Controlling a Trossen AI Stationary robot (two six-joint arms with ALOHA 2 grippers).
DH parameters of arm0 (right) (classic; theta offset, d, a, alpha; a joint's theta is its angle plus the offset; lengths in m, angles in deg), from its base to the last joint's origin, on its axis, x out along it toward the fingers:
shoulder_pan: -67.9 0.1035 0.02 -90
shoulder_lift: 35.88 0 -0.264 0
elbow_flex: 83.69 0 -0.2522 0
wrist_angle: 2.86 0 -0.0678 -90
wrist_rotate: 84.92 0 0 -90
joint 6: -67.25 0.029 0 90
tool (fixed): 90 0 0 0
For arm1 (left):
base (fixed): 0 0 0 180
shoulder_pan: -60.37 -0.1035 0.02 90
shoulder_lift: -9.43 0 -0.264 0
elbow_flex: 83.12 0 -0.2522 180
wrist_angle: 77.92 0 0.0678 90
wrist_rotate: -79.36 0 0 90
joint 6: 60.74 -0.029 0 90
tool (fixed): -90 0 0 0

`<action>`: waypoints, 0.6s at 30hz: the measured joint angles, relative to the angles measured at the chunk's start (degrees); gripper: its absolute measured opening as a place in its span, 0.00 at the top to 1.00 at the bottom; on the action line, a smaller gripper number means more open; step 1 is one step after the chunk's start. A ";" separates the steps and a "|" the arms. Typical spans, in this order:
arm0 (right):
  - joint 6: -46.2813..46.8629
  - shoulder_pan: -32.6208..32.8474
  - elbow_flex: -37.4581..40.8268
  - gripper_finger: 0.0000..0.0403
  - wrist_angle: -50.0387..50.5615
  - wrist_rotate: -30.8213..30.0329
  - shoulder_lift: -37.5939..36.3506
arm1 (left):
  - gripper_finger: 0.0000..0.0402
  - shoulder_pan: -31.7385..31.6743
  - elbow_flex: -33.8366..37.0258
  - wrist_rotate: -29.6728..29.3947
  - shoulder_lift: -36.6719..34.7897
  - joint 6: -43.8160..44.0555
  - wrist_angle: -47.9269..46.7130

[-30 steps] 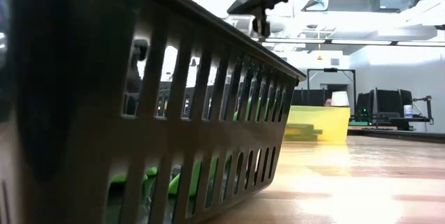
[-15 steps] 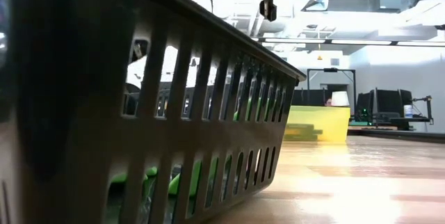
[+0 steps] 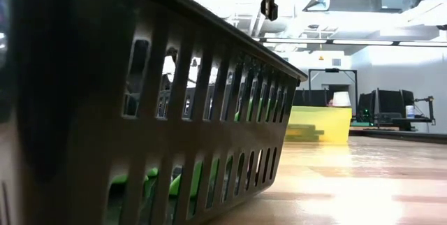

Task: Pick & Place School Supplies
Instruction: Put the green eraser into the bottom black bin

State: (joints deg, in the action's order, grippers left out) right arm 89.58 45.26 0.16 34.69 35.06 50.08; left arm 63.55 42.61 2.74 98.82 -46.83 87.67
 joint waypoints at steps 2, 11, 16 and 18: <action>-0.04 0.00 0.00 1.00 0.02 0.00 0.00 | 0.69 0.00 0.01 0.16 1.42 0.01 0.59; -0.27 0.04 0.00 1.00 0.21 0.00 0.00 | 0.98 0.01 0.01 0.08 3.40 0.08 2.96; -0.31 0.04 0.00 1.00 0.19 0.00 0.00 | 0.99 0.02 -0.05 -0.08 4.80 -0.07 4.06; -0.31 0.04 0.00 1.00 0.19 0.00 0.00 | 1.00 0.02 0.02 0.04 5.52 -0.11 3.52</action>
State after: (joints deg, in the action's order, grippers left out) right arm 89.27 45.31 0.16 34.89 35.06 50.08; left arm 63.57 42.63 2.77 104.34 -46.94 91.19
